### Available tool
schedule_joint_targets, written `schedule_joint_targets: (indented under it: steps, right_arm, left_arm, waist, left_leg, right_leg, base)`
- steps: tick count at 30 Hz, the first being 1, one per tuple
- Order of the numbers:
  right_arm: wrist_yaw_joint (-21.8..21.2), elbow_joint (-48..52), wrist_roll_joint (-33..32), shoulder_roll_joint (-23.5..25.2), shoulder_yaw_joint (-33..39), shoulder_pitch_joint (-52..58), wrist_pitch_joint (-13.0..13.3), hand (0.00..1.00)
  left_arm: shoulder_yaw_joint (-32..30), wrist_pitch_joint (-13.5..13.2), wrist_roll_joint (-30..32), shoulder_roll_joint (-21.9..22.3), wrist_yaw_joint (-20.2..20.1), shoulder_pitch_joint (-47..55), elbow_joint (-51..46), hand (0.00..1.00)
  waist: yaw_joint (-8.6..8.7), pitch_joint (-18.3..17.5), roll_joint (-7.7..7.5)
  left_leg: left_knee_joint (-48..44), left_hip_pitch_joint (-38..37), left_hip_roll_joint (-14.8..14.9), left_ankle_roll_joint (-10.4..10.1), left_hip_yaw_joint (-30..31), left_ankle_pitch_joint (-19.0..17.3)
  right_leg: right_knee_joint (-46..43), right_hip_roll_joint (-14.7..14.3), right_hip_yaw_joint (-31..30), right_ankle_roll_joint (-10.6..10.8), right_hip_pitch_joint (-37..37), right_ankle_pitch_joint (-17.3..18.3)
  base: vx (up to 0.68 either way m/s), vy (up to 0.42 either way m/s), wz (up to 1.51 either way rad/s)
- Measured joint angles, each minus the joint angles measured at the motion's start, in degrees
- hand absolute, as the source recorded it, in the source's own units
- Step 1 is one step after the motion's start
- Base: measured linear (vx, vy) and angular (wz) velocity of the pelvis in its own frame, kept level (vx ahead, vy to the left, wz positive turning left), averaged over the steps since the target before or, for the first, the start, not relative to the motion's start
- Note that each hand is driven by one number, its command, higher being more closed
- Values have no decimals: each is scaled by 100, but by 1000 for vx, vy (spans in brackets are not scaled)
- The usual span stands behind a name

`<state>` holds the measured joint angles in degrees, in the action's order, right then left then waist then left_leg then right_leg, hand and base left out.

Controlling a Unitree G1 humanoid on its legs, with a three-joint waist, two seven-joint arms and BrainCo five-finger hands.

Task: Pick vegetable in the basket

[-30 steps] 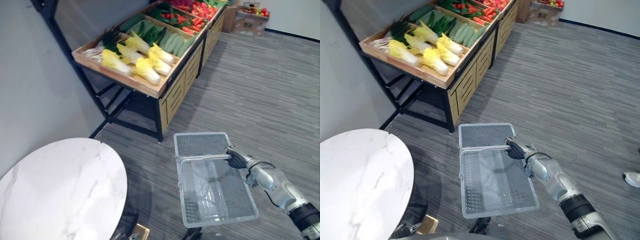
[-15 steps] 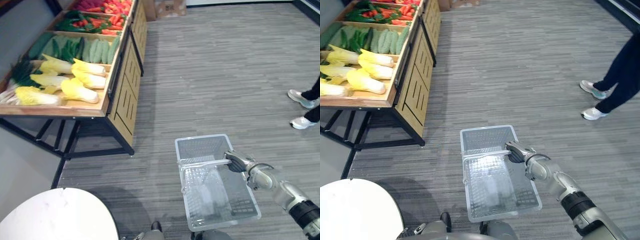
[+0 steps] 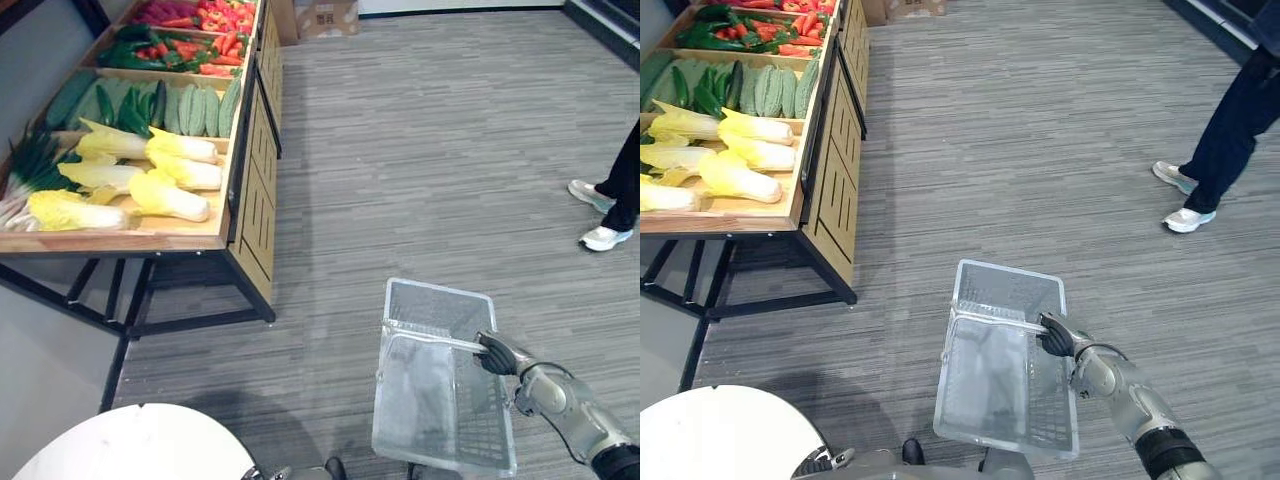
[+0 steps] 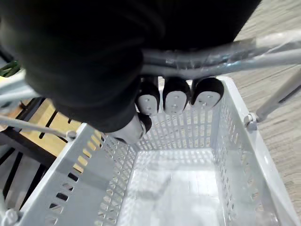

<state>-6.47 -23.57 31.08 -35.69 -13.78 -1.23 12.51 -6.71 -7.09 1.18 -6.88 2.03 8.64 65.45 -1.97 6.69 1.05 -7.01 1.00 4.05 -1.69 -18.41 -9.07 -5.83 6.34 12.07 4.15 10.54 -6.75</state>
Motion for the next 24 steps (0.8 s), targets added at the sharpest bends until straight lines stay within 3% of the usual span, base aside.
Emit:
schedule_joint_targets:
  steps: [2, 4, 7, 8, 11, 12, 15, 16, 17, 18, 20, 21, 22, 24]
  right_arm:
    - [147, -17, 2, 154, 161, -44, -67, 100]
    - [222, -16, 10, 224, 287, -66, -99, 100]
    - [221, -32, 41, 325, 396, 41, -112, 100]
    - [221, -43, 41, 368, 446, 38, -125, 100]
    - [226, -183, 43, 527, 678, 36, -162, 100]
    - [254, -204, 43, 552, 720, 31, -200, 100]
    - [294, -201, 62, 595, 920, 62, -323, 100]
    - [293, -228, 91, 624, 948, 95, -378, 100]
    - [324, -228, 106, 626, 982, 111, -383, 100]
    - [357, -229, 155, 657, 1023, 70, -382, 100]
    - [347, -231, 159, 658, 1029, 28, -382, 100]
    - [349, -240, 154, 646, 1023, 62, -383, 100]
    - [355, -273, 143, 614, 994, 95, -392, 100]
    - [393, -356, 142, 589, 962, 73, -437, 100]
  left_arm:
    - [33, 7, -1, -9, 8, 30, 22, 0]
    - [138, 13, 0, -182, 7, 106, 14, 0]
    - [131, 15, -1, -237, 8, 118, -20, 0]
    - [119, 18, -2, -251, 11, 99, -37, 0]
    - [92, 24, 1, -237, 12, -63, -71, 0]
    - [86, 24, 10, -238, 13, -91, -89, 0]
    - [37, 16, 17, -292, 30, -126, -253, 0]
    - [-64, 20, 19, -322, 53, -106, -266, 0]
    - [-98, 21, 21, -242, 54, -80, -249, 0]
    - [-127, -1, 23, -160, 49, -58, -230, 0]
    - [-172, 23, 23, -46, 40, -50, -195, 0]
    - [-166, 45, 23, 25, 19, 0, -163, 0]
    - [-205, 23, 3, 72, 7, 33, -219, 0]
    - [-202, 21, 11, 44, 13, -3, -276, 0]
  waist:
    - [-1, 24, -12]
    - [63, 103, -195]
    - [122, 90, -243]
    - [145, 110, -209]
    - [188, 172, -211]
    - [190, 181, -206]
    - [215, 190, -329]
    - [182, 99, -211]
    - [184, -23, 13]
    - [160, -138, 158]
    - [84, -136, 156]
    - [50, -124, 138]
    - [-11, -69, 53]
    - [-131, -53, 28]
  left_leg:
    - [92, -200, 62, 219, -185, -99]
    - [171, -591, -109, 646, -292, -336]
    - [206, -730, -76, 673, -263, -401]
    - [216, -678, -14, 635, -230, -400]
    - [243, -616, 102, 160, -88, -258]
    - [256, -635, 112, 89, -45, -276]
    - [300, -1038, 251, -458, 203, -527]
    - [278, -1166, 547, -706, 277, -700]
    - [163, -1152, 811, -796, 302, -731]
    - [-401, -829, 1187, -862, 465, -613]
    - [-1828, -231, 1572, -710, 710, -84]
    - [-2835, 203, 1789, -481, 898, 646]
    - [-3843, 596, 1942, -289, 1038, 1086]
    - [-4990, 1115, 1931, -255, 1082, 806]
  right_leg:
    - [-1131, 77, 118, -105, 465, 68]
    - [-2597, 627, 653, -507, 873, 416]
    - [-2395, 750, 990, -474, 925, 570]
    - [-1791, 699, 1062, -400, 983, 518]
    - [261, 677, 875, 177, 990, 69]
    - [420, 713, 822, 207, 1004, 52]
    - [454, 865, 694, 185, 777, 64]
    - [180, 674, 681, -32, 759, -423]
    - [-47, 461, 795, -24, 829, -232]
    - [-230, 206, 957, -168, 874, 98]
    - [-322, -53, 1013, -335, 671, 343]
    - [-313, -177, 1039, -422, 384, 568]
    - [-241, -266, 1063, -468, 43, 727]
    - [-24, -350, 1003, -512, -457, 775]
  base:
    - [-112, 86, -45]
    - [-81, 46, -11]
    - [65, -4, 3]
    - [246, -86, 6]
    - [263, -112, 17]
    - [390, -200, 31]
    - [421, -311, 53]
    - [524, -431, 29]
    - [668, -535, 18]
    - [690, -545, 0]
    - [571, -441, -13]
    - [587, -350, -9]
    - [573, -331, -7]
    - [507, -269, -15]
